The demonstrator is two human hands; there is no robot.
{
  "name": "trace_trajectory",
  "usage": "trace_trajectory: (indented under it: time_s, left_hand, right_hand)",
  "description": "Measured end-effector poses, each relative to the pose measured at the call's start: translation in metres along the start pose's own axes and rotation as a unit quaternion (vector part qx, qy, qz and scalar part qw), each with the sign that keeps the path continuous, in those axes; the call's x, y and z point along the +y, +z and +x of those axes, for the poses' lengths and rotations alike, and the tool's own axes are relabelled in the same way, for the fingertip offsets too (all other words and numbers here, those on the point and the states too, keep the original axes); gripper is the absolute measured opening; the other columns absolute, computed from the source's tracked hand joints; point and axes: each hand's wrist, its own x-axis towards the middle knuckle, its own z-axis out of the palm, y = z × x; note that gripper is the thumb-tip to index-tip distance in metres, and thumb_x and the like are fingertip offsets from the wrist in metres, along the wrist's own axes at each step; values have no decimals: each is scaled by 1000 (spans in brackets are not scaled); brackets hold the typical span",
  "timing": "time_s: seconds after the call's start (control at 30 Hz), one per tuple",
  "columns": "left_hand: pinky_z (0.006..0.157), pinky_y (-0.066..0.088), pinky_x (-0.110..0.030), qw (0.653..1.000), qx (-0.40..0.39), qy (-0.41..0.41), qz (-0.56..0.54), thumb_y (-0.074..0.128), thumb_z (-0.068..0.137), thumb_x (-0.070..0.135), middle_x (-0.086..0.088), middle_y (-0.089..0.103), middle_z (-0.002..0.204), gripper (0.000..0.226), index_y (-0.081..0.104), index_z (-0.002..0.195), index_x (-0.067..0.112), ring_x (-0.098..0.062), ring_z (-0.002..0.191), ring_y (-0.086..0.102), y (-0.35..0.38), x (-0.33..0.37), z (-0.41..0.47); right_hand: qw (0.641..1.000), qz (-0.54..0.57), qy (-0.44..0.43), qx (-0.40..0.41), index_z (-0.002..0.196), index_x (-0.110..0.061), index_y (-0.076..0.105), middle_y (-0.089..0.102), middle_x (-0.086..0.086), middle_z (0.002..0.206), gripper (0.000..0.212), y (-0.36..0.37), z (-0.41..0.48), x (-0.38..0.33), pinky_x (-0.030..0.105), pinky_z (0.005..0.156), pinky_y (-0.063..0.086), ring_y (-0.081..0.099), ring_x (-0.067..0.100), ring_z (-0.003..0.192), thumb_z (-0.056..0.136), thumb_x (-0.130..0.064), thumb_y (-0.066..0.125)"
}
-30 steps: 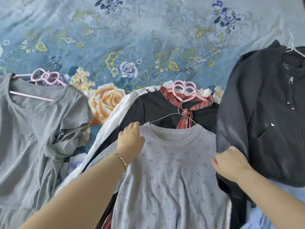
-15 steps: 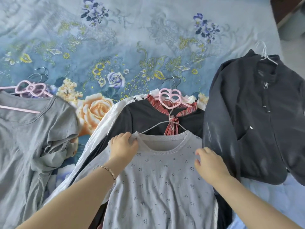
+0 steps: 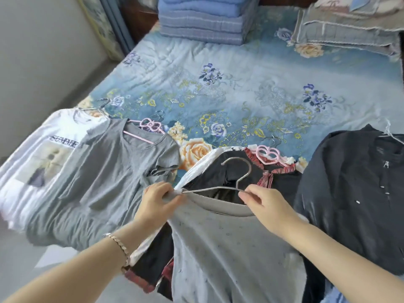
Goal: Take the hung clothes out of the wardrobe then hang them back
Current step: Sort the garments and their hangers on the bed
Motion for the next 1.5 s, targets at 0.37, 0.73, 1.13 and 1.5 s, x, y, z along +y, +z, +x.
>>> trace_trajectory:
  time_s: [0.37,0.73,1.13,1.5]
  left_hand:
    - [62,31,-23,993,84,-79,0,68,79,35,3,44,69,34,49,70,9,-17,70,43,-172,-64,-21]
    - [99,33,-27,990,-64,-113,48,54,91,15,-9,45,133,37,47,127,9,-24,123,44,-186,-217,169]
    - [98,40,-36,963,-188,-148,122,53,88,15,-14,47,134,49,39,135,10,-31,123,45,-65,-297,367]
    - [109,23,-40,932,-165,-121,300,72,75,46,-12,38,139,88,27,138,6,-27,133,36,-3,-341,440]
  right_hand:
    - [978,193,-65,-50,62,-13,63,48,-10,42,27,51,23,-179,8,47,30,38,-1,42,89,-17,60]
    - [982,-23,102,158,63,-10,60,48,-1,54,35,135,200,-178,30,55,35,46,23,61,83,-38,67]
    - [972,-29,121,201,63,-5,63,46,-3,53,27,167,347,-103,21,57,32,48,12,57,76,-25,76]
    - [974,-23,99,204,49,-22,46,32,-10,46,40,194,393,-47,14,54,31,48,-5,59,70,-25,80]
